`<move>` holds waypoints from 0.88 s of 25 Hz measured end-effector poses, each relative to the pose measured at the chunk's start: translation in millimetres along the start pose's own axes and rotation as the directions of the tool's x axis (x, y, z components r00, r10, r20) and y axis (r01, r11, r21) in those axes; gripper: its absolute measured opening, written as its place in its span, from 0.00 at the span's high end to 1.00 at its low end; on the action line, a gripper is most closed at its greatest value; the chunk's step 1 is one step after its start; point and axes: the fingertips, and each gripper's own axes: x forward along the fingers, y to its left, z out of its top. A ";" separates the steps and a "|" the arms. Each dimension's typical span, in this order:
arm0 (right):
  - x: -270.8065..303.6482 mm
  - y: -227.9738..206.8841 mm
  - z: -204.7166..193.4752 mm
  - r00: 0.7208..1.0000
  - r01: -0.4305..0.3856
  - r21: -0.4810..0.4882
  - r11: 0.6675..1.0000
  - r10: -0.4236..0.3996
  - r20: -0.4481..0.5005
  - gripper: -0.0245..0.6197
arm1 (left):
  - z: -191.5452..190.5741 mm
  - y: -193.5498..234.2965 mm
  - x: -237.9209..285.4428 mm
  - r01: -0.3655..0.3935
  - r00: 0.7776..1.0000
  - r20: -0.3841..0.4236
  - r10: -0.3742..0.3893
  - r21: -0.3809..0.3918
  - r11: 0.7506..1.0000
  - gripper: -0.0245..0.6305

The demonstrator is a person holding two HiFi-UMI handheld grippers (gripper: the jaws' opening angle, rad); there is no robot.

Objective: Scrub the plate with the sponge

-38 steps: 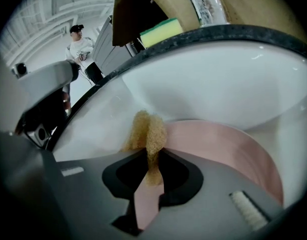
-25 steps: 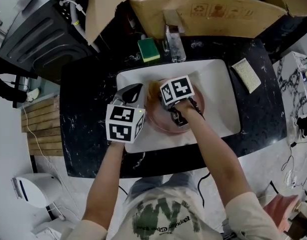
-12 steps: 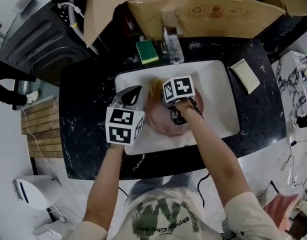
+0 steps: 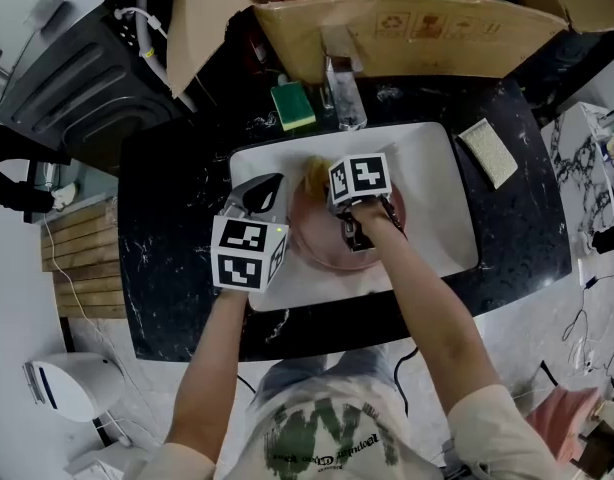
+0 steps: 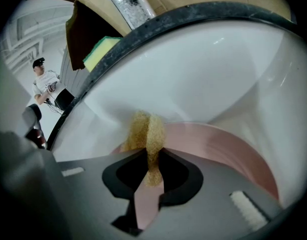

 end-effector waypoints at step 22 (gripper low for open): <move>-27.8 -45.5 -4.2 0.989 0.144 0.054 0.988 -0.145 0.017 0.86 | -1.0 -2.2 2.6 0.012 1.000 -0.001 -0.012 -0.002 1.000 0.96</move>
